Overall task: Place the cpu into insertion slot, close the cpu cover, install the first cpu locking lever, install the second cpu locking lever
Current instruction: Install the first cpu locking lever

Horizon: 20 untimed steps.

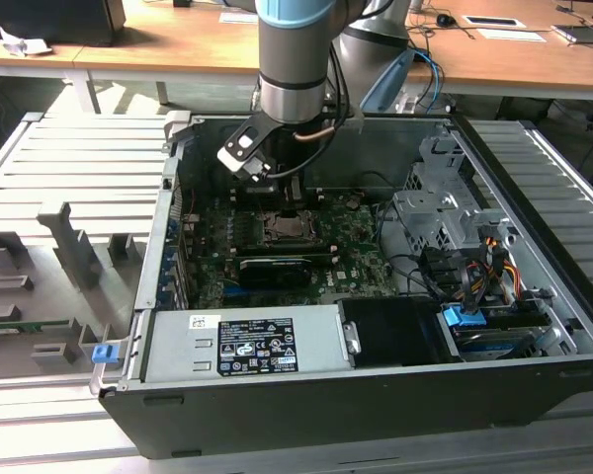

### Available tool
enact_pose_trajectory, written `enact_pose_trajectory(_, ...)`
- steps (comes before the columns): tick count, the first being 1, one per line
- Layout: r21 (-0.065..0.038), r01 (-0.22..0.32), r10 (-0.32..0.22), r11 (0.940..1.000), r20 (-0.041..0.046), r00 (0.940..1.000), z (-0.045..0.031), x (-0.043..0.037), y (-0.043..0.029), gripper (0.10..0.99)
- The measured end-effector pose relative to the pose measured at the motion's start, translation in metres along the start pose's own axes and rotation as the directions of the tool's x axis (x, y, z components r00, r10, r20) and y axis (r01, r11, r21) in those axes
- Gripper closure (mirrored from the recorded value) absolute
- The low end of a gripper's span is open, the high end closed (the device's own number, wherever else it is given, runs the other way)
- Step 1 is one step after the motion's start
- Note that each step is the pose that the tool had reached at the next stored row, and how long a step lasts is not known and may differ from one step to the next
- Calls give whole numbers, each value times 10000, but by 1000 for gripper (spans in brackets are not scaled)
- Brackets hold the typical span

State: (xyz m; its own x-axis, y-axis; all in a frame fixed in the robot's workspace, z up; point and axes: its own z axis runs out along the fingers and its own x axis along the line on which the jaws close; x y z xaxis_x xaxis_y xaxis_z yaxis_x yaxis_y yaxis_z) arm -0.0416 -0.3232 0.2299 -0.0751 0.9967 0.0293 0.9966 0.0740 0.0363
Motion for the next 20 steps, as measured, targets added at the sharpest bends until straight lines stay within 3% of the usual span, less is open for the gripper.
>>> enact_pose_trajectory(12, 0, -4, 4, 10000, 0, 10000, -57, 2, 2, 980)
enact_pose_trajectory(20, 0, -6, 6, 10000, 1, 10000, -178, 5, 6, 980)
